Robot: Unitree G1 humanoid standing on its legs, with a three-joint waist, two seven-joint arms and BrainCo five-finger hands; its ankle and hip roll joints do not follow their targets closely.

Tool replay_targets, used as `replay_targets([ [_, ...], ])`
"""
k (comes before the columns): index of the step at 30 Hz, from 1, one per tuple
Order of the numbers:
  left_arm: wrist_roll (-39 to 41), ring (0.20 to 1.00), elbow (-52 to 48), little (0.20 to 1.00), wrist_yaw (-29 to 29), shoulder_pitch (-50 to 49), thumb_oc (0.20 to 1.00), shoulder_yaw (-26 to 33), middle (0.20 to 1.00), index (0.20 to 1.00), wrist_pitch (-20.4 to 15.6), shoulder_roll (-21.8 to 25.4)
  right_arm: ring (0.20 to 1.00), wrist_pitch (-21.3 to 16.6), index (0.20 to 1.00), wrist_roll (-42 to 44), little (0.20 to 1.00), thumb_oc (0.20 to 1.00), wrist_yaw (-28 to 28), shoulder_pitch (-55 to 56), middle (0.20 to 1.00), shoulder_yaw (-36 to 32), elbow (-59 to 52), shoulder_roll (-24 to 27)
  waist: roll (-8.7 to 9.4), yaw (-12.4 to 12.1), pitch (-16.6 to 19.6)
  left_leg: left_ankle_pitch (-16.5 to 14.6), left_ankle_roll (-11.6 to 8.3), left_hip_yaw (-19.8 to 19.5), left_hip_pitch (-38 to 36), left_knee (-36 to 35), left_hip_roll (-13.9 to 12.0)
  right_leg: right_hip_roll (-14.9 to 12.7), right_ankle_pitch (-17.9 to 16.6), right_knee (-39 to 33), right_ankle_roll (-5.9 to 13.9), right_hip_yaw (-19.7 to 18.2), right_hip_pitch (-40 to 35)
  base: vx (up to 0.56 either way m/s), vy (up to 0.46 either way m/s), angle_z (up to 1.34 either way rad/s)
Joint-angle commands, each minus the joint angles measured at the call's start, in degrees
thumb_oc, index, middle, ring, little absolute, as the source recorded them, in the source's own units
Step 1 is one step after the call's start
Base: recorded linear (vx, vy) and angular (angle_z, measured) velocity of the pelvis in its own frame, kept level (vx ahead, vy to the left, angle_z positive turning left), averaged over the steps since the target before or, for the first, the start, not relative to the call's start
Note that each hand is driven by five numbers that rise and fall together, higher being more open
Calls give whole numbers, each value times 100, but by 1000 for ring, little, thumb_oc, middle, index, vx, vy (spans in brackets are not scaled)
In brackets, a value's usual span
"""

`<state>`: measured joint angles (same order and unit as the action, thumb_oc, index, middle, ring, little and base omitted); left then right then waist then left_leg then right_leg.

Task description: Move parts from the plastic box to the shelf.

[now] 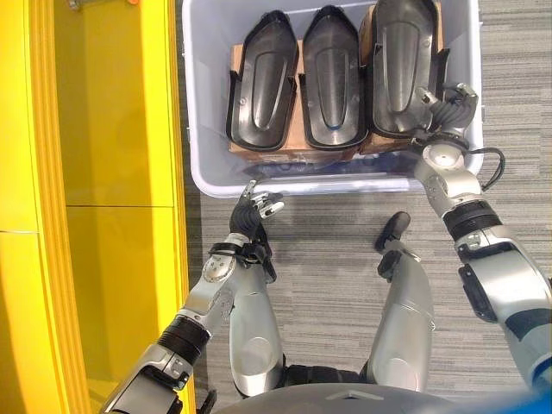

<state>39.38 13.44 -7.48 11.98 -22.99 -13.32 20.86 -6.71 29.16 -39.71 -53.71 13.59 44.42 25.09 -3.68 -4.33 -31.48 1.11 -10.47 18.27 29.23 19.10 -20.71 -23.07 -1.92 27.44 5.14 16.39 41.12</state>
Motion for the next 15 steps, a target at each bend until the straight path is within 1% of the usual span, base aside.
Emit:
replay_targets([
  [1, 75, 1000, -662, 1000, 7, -24, 1000, -155, 1000, 1000, -101, 34, 1000, -244, 1000, -108, 1000, 1000, -110, 104, 1000, -35, -52, -192, -266, -148, 169, -328, 259, 42, 533, 197, 155, 335, 1049, 641, 70, -12, 33, 12, 6, -4],
  [6, 90, 1000, -606, 1000, -3, -12, 1000, -254, 1000, 1000, -112, -27, 1000, -102, 1000, -421, 1000, 1000, -158, 190, 1000, 54, -318, -250, -268, -74, 169, -338, 268, 110, 531, 203, 153, 381, 1038, 591, 44, -37, 50, 1, 2, -1],
  [9, 143, 1000, -560, 1000, -39, -9, 1000, -310, 1000, 1000, -175, -29, 1000, -85, 1000, -417, 1000, 1000, -261, 219, 1000, 116, -421, -277, -274, -52, 169, -329, 270, 144, 529, 191, 156, 400, 1032, 571, 32, -40, 54, 0, 0, 0],
  [12, 155, 1000, -516, 1000, -39, -2, 1000, -316, 1000, 1000, -203, -29, 1000, -31, 1000, -469, 1000, 1000, -217, 236, 1000, 137, -435, -291, -270, -34, 169, -324, 269, 164, 520, 179, 154, 413, 1030, 557, 28, -37, 49, 0, 0, 0],
  [15, 148, 1000, -474, 1000, -26, -7, 1000, -346, 1000, 1000, -263, -40, 1000, -23, 1000, -477, 1000, 1000, -333, 254, 1000, 177, -471, -317, -272, -25, 169, -322, 270, 184, 523, 173, 155, 422, 1028, 552, 17, -40, 60, 0, 0, 0],
])
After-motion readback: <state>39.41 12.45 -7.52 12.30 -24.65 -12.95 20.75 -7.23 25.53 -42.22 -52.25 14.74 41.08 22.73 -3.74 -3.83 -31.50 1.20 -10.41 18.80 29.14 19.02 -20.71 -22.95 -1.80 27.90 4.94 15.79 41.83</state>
